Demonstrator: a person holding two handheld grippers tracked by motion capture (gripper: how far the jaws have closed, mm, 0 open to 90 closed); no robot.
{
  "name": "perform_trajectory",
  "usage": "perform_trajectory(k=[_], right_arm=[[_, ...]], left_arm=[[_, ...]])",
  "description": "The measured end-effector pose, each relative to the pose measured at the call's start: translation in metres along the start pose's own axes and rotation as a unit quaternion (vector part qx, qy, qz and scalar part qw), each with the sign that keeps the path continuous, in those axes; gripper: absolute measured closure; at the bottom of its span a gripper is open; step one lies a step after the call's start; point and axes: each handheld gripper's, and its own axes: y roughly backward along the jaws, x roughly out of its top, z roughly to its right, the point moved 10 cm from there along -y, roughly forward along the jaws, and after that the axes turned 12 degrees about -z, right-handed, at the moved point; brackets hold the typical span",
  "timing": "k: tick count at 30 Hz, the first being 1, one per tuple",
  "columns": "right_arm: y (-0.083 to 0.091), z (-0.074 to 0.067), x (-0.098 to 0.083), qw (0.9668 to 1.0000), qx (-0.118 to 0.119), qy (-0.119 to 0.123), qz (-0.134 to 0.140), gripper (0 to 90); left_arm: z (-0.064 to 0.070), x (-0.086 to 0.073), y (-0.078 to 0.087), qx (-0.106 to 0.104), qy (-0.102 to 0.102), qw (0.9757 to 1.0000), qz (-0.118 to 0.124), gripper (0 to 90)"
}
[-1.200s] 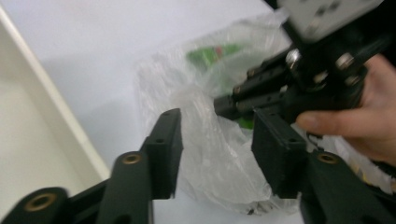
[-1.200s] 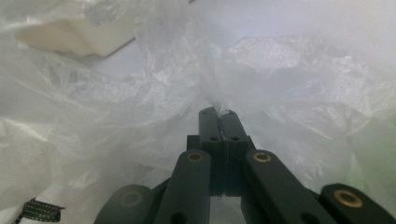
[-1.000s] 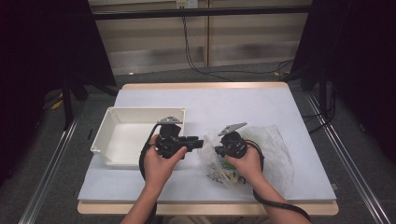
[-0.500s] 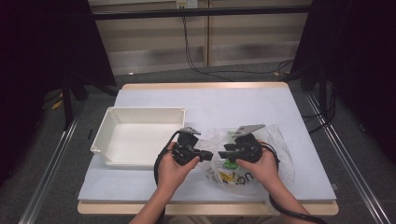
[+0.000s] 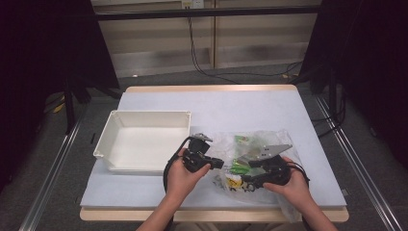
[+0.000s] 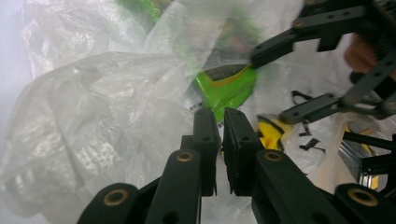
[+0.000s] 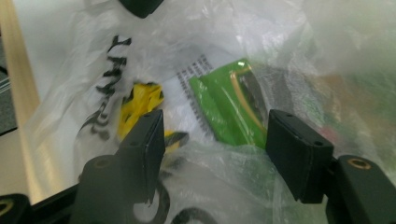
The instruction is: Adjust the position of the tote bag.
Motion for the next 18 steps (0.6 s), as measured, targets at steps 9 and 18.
perform_trajectory(k=[9,18], right_arm=[[0.014,0.004,-0.031,0.9993,-0.021,0.011,-0.027,57.1],[0.012,0.003,-0.051,0.9993,0.004,-0.009,-0.036,86.3]], left_arm=[[0.003,0.001,-0.006,0.0,0.0,1.0,-0.002,84.0],[0.009,0.006,-0.003,-0.004,-0.007,0.9999,0.008,80.5]])
